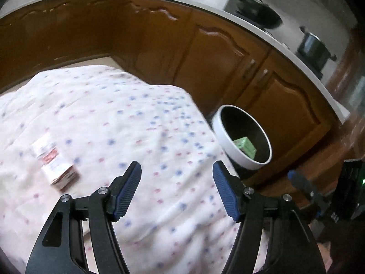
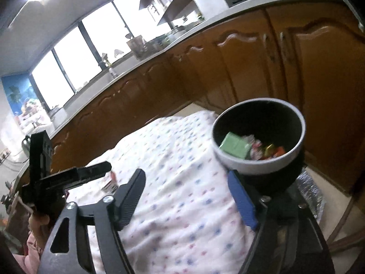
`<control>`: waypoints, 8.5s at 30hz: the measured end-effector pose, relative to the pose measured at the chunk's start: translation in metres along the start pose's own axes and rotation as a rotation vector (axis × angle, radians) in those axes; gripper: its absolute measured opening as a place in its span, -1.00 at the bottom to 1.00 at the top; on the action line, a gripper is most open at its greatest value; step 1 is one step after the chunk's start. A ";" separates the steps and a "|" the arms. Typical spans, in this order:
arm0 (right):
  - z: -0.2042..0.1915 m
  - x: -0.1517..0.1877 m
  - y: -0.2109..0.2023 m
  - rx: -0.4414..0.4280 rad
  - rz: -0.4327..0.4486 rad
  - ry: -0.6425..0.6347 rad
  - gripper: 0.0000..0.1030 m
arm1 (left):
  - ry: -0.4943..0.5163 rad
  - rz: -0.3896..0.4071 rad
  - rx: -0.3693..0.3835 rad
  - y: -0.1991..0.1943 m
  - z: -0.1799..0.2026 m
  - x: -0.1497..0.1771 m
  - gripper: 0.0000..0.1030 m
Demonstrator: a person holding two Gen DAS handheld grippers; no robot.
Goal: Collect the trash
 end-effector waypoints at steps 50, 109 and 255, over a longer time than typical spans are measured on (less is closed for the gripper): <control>-0.144 0.070 0.100 -0.206 -0.292 -0.449 0.70 | -0.066 -0.142 -0.334 0.033 -0.174 -0.011 -0.79; -0.186 0.084 0.178 -0.159 -0.389 -0.609 0.34 | -0.010 -0.168 -0.223 -0.005 -0.181 0.045 -0.09; 0.052 -0.023 -0.012 0.173 0.000 0.015 0.59 | 0.269 -0.120 0.006 0.074 0.118 -0.030 0.44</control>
Point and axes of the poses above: each gripper's, at about its wrist camera, not at the fingertips, and y roughly the way its jaws point, z to its right, x to its underside, the point moved 4 cm from there along y, roughly the way its jaws point, and after that the axes turned 4 degrees about -z, right-handed, at the moved point
